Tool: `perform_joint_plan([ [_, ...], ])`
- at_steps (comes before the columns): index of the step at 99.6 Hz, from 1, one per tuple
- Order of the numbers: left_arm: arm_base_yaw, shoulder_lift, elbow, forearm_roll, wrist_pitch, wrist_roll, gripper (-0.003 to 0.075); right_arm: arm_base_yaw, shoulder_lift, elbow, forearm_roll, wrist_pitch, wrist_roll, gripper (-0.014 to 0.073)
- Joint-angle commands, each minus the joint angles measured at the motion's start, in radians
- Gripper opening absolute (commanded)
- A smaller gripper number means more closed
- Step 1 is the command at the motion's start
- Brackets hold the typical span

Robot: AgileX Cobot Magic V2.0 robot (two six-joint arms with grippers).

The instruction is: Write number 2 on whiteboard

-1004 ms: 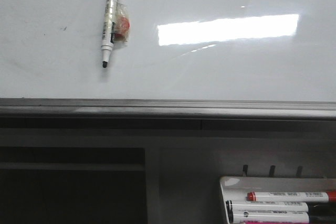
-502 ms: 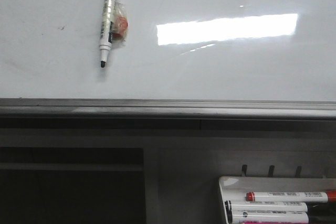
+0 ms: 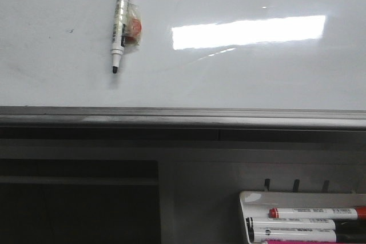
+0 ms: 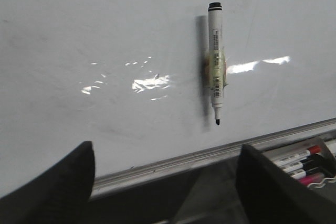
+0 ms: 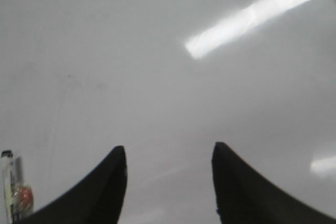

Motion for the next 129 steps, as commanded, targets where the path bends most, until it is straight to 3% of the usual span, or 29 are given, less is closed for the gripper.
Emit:
perform_joint_plan([
  [1,-0.011,0.124,-0.088,-0.157,-0.037,0.103,0.0568,0.072,0.077,-0.045,-0.019,-0.058,-0.002,0.0409],
  [17,-0.101,0.319,-0.172,-0.335,-0.053,0.263,0.0430,0.181,0.160,-0.045,-0.029,-0.094,-0.002,0.0409],
  [51,-0.306,0.593,-0.245,-0.286,-0.253,0.263,0.0426,0.215,0.217,-0.045,-0.062,-0.117,-0.002,0.0409],
  [82,-0.316,0.695,-0.245,-0.293,-0.414,0.260,0.0418,0.215,0.217,-0.045,-0.062,-0.117,-0.002,0.0409],
  [111,-0.316,0.754,-0.245,-0.293,-0.426,0.260,0.0414,0.215,0.217,-0.045,-0.064,-0.113,-0.002,0.0409],
  [120,-0.316,0.760,-0.245,-0.293,-0.414,0.260,0.0335,0.215,0.217,-0.045,-0.064,-0.113,-0.002,0.0409],
  [129,-0.316,0.760,-0.245,-0.293,-0.377,0.260,0.0145,0.215,0.217,-0.045,-0.064,-0.113,-0.002,0.0409],
])
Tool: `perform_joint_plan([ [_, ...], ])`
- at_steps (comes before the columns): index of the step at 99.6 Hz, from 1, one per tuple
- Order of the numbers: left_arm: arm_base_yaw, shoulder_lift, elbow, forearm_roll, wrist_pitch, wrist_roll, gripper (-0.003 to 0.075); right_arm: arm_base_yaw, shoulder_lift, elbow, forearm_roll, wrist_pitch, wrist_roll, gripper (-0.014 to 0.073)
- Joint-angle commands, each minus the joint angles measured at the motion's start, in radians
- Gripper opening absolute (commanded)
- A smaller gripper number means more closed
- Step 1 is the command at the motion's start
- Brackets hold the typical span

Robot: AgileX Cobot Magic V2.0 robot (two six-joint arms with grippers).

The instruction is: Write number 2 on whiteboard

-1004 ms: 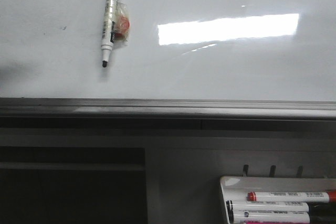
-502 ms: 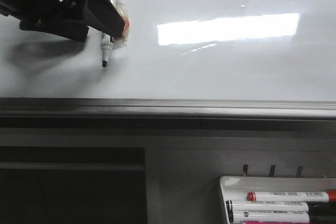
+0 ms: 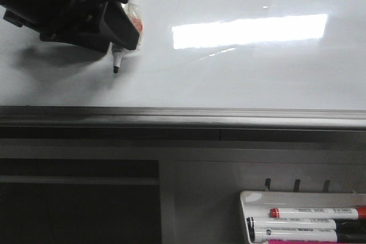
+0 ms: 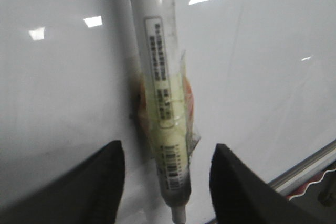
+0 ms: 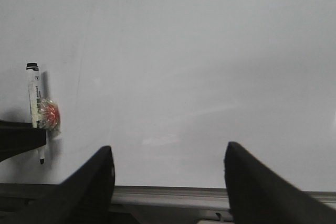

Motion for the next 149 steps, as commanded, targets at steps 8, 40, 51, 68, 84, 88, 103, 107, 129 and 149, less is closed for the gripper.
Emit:
perform_joint_plan([
  [8,-0.001,-0.002,-0.022,-0.006,-0.007,0.000,-0.0019,0.001,0.013,-0.037,-0.034,-0.094,-0.004,0.0409],
  [40,-0.008,-0.116,-0.022,0.101,0.138,0.019,-0.0020,0.057,0.013,-0.083,-0.150,-0.240,-0.004,0.0409],
  [51,-0.025,-0.224,-0.022,0.209,0.297,0.106,-0.0020,0.146,0.040,-0.144,-0.288,-0.237,-0.004,0.0409],
  [68,-0.071,-0.367,-0.022,0.357,0.592,0.232,-0.0020,0.364,0.195,-0.276,-0.444,-0.170,-0.004,0.0409],
  [84,-0.112,-0.463,-0.022,0.491,0.642,0.292,-0.0020,0.621,0.355,-0.376,-0.467,-0.052,-0.004,0.0409],
  [88,-0.118,-0.483,-0.022,0.505,0.642,0.309,-0.0020,0.691,0.386,-0.391,-0.471,-0.028,-0.004,0.0409],
  [103,-0.121,-0.521,-0.022,0.511,0.667,0.322,-0.0020,0.865,0.477,-0.421,-0.471,-0.002,-0.004,0.0409],
  [107,-0.121,-0.524,-0.022,0.499,0.676,0.332,-0.0020,0.885,0.500,-0.428,-0.471,-0.004,-0.004,0.0409],
  [129,-0.160,-0.524,-0.022,0.428,0.687,0.441,-0.0020,0.890,0.558,-0.477,-0.464,-0.014,-0.004,0.0409],
  [149,-0.212,-0.524,-0.022,0.440,0.685,0.465,-0.0020,0.890,0.556,-0.478,-0.462,0.021,-0.004,0.0409],
])
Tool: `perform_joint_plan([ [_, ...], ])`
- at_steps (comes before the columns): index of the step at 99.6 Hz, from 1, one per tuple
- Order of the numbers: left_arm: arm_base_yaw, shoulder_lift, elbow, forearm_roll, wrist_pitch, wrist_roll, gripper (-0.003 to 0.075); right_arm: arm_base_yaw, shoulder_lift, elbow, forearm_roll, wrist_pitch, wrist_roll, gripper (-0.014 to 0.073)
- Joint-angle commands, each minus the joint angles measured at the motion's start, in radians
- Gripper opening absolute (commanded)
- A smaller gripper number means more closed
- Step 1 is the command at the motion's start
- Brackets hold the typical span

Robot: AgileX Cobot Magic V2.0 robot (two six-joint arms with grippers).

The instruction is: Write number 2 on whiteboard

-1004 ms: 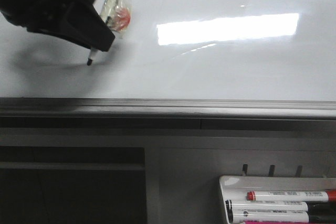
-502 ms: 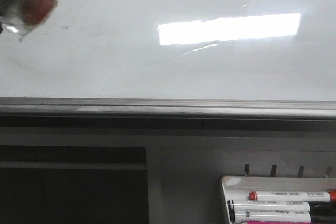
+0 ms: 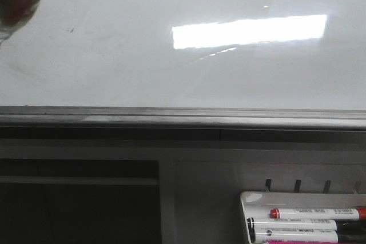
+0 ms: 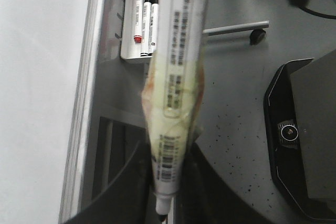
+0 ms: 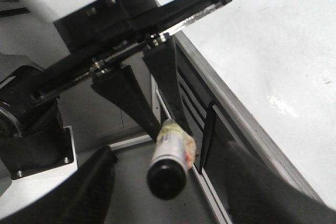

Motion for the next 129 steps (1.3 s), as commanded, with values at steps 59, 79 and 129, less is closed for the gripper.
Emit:
perform_joint_plan([
  [59,-0.022,-0.009,-0.026,-0.038,-0.043,0.006,-0.0020,0.003,0.061,-0.036,0.027,-0.192,-0.004,0.0311],
  [79,-0.022,-0.009,-0.026,-0.061,-0.043,0.006,-0.0020,0.003,0.061,-0.036,0.029,-0.196,-0.004,0.0213],
  [129,-0.022,-0.014,-0.026,-0.075,-0.090,-0.051,0.0015,0.003,0.061,-0.036,0.046,-0.133,-0.004,-0.0077],
])
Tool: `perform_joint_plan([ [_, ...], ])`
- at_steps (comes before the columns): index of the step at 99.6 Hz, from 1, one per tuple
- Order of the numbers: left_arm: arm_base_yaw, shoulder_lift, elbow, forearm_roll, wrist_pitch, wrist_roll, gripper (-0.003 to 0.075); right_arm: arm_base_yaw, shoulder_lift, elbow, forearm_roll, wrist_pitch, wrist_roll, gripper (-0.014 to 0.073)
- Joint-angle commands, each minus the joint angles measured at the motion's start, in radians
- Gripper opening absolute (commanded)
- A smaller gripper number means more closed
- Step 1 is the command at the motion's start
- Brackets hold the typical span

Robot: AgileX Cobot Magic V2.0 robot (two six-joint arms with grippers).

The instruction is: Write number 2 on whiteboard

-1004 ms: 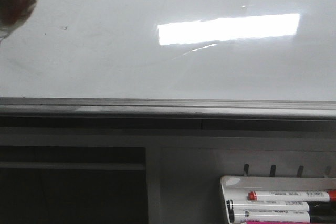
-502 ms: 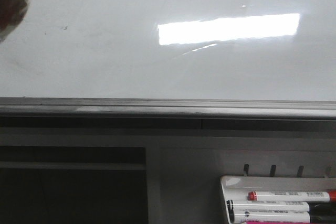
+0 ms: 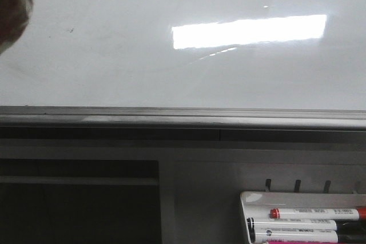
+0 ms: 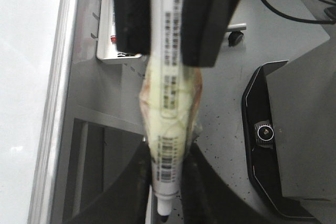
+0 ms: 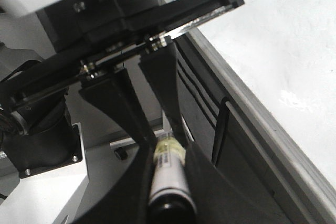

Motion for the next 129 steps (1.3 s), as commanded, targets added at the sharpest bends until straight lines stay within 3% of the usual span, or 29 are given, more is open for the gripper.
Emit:
perform_joint_plan([
  [1,-0.006,-0.013,-0.031,-0.056,-0.132,-0.017,0.0031,0.005,-0.012,-0.035,0.012,-0.052,0.006,-0.0077],
  [10,-0.006,-0.025,-0.031,-0.101,-0.151,-0.019,0.0178,0.005,-0.018,-0.035,0.012,0.008,0.006,-0.0077],
  [22,-0.006,-0.049,-0.031,-0.159,-0.179,-0.019,0.0449,0.005,-0.040,-0.035,0.012,0.071,0.006,-0.0077],
  [29,-0.006,-0.066,-0.031,-0.175,-0.198,-0.019,0.0496,0.005,-0.057,-0.035,-0.004,0.080,0.006,-0.0077],
  [59,0.008,-0.225,-0.030,-0.193,-0.350,-0.145,0.0410,0.005,-0.149,-0.033,-0.065,0.266,0.006,-0.0077],
  [80,0.053,-0.365,0.091,-0.191,-0.610,-0.331,0.0316,-0.020,-0.201,-0.033,-0.140,0.319,0.006,-0.0077],
  [94,0.089,-0.451,0.225,-0.194,-0.764,-0.444,0.0242,-0.120,-0.201,-0.033,-0.181,0.321,0.006,-0.0077],
  [95,0.100,-0.498,0.296,-0.196,-0.815,-0.475,0.0158,-0.227,-0.199,-0.033,-0.189,0.269,0.006,-0.0077],
  [111,0.100,-0.521,0.339,-0.196,-0.813,-0.482,-0.0017,-0.379,-0.197,-0.033,-0.189,0.099,0.006,-0.0077],
  [129,0.100,-0.521,0.338,-0.196,-0.814,-0.482,-0.0020,-0.424,-0.137,-0.033,-0.187,0.018,0.006,-0.0078],
])
